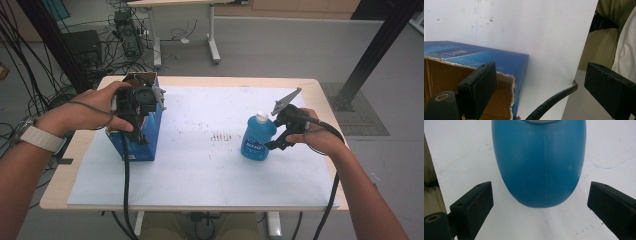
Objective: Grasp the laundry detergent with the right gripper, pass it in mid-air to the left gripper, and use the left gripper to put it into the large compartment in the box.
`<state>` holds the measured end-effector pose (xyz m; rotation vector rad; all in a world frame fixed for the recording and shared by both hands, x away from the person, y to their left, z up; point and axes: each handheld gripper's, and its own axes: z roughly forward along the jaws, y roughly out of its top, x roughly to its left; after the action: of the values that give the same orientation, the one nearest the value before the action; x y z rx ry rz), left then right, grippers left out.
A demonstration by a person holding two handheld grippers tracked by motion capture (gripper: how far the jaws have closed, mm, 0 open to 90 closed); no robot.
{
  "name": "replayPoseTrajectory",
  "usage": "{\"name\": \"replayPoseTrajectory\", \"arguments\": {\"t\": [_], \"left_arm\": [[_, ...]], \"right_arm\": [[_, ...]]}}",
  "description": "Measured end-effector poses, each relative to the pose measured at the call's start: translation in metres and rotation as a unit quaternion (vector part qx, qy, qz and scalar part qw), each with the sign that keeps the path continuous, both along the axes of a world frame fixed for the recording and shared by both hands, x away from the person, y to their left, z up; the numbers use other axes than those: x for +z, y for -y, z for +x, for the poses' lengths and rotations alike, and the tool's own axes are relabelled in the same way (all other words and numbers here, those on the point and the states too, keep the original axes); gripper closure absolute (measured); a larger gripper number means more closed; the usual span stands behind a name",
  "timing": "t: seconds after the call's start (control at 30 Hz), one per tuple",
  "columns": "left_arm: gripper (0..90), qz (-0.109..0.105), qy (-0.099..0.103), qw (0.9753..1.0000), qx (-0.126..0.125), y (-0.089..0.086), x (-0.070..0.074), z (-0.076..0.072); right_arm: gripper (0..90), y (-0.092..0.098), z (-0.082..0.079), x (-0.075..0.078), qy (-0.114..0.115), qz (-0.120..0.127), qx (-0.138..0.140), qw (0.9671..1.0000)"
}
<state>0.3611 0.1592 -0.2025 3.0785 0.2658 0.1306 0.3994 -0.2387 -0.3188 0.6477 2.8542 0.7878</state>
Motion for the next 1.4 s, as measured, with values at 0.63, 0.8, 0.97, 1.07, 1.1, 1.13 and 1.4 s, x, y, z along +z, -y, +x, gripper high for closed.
{"name": "replayPoseTrajectory", "arguments": {"t": [0.63,0.8,0.97,1.07,1.1,1.13,1.4], "left_arm": [[11.7,-0.001,0.001,1.0,0.0,0.0001,0.0001,0.0],[11.7,-0.002,0.001,1.0,0.0,0.0001,0.0,-0.0003],[11.7,-0.002,0.002,1.0,0.0,-0.0002,-0.0001,-0.0004],[11.7,-0.002,0.002,1.0,0.0,-0.0003,0.0,-0.0004],[11.7,-0.002,0.002,1.0,0.0,-0.0003,0.0,-0.0004],[11.7,-0.002,0.002,1.0,0.0,-0.0003,-0.0001,-0.0004],[11.7,-0.003,0.002,1.0,0.001,-0.0008,-0.0002,-0.0004]], "right_arm": [[6.5,-0.0003,0.0001,-0.0001,-0.001,-0.001,-0.002,1.0],[6.5,-0.0003,0.0001,-0.0001,0.0,-0.001,-0.002,1.0],[6.5,-0.0008,0.0001,-0.0003,0.0,-0.002,-0.002,1.0],[6.5,-0.0009,0.0002,-0.0003,0.0,-0.001,-0.003,1.0],[6.5,-0.0009,0.0002,-0.0003,0.0,-0.001,-0.003,1.0],[6.5,-0.0008,0.0003,-0.0004,0.0,-0.001,-0.003,1.0],[6.5,-0.0012,0.0007,-0.0006,0.0,-0.002,-0.002,1.0]]}}
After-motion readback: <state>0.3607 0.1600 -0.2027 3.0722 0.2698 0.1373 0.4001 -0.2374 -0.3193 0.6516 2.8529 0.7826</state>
